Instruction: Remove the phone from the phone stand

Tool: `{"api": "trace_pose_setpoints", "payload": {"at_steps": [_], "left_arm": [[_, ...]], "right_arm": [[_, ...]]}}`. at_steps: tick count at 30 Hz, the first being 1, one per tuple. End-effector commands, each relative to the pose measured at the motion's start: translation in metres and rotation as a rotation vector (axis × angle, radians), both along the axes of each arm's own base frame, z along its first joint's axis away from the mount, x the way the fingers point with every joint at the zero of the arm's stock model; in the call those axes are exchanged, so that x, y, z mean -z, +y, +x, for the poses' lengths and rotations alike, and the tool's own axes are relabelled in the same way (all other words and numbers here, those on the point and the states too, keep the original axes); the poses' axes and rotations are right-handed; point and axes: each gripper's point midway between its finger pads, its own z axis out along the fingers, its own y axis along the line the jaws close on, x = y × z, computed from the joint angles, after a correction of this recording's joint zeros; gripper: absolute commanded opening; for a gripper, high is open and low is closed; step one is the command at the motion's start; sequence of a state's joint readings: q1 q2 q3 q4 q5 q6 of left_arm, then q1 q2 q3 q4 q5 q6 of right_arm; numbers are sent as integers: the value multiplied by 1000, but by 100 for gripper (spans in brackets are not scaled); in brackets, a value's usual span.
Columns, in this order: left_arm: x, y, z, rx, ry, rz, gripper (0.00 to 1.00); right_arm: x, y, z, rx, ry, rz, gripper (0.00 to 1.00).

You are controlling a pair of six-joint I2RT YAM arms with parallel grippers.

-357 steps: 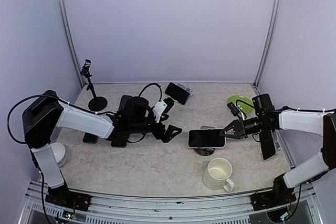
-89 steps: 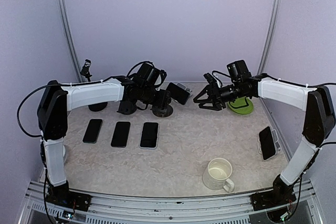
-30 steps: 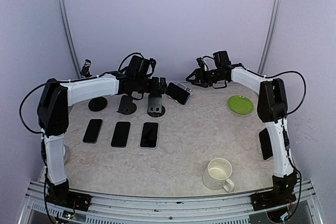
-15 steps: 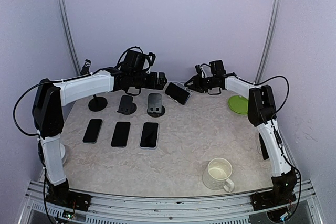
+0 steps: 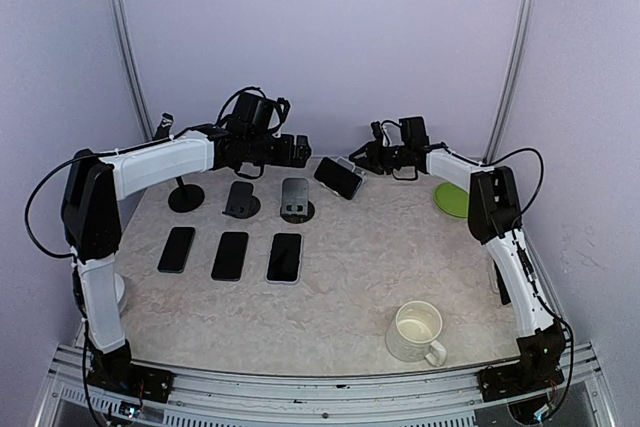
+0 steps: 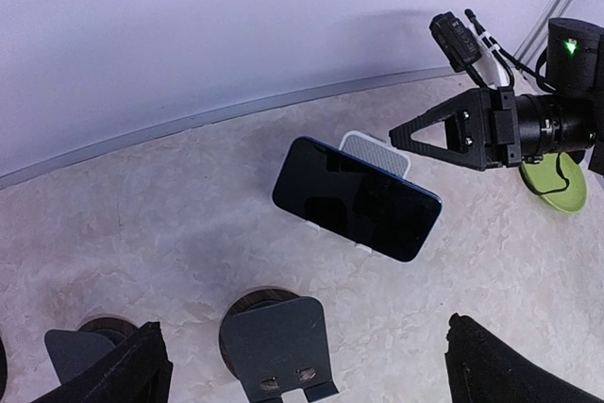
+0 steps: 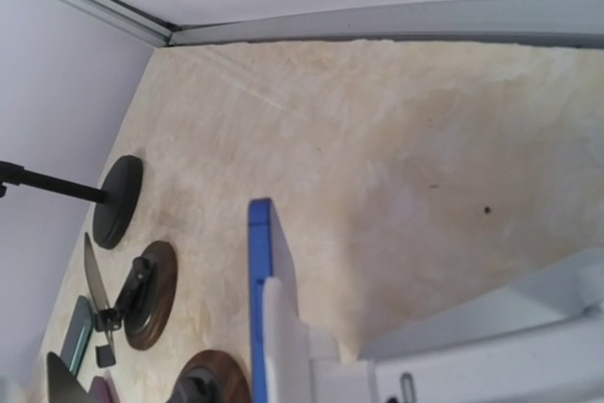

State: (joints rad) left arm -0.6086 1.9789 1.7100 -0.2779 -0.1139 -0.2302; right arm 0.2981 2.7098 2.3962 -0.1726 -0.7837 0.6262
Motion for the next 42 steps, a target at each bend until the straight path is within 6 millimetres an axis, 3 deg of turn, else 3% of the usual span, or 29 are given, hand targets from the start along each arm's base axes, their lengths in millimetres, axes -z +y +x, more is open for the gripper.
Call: {"api": "trace_pose_setpoints", "payload": {"at_steps": [1, 8, 20, 26, 27, 31, 42], "left_arm": [[-4, 2, 8, -12, -13, 18, 99], [-5, 3, 9, -20, -17, 22, 99], [-8, 7, 9, -28, -25, 29, 99], [-17, 9, 9, -28, -52, 38, 99], [-19, 11, 9, -38, -56, 43, 99], [-22, 18, 9, -63, -62, 63, 99], [-47, -15, -28, 202, -231, 84, 99]], "right_arm": [[0, 9, 2, -13, -19, 18, 38], [6, 23, -6, -42, -15, 10, 32], [-9, 24, -13, -67, -48, -16, 0], [-27, 20, -23, -91, -68, -25, 0], [-38, 19, -25, -96, -87, -26, 0], [-41, 9, -41, -119, -77, -48, 0], [-55, -15, -94, -221, -79, -57, 0]]}}
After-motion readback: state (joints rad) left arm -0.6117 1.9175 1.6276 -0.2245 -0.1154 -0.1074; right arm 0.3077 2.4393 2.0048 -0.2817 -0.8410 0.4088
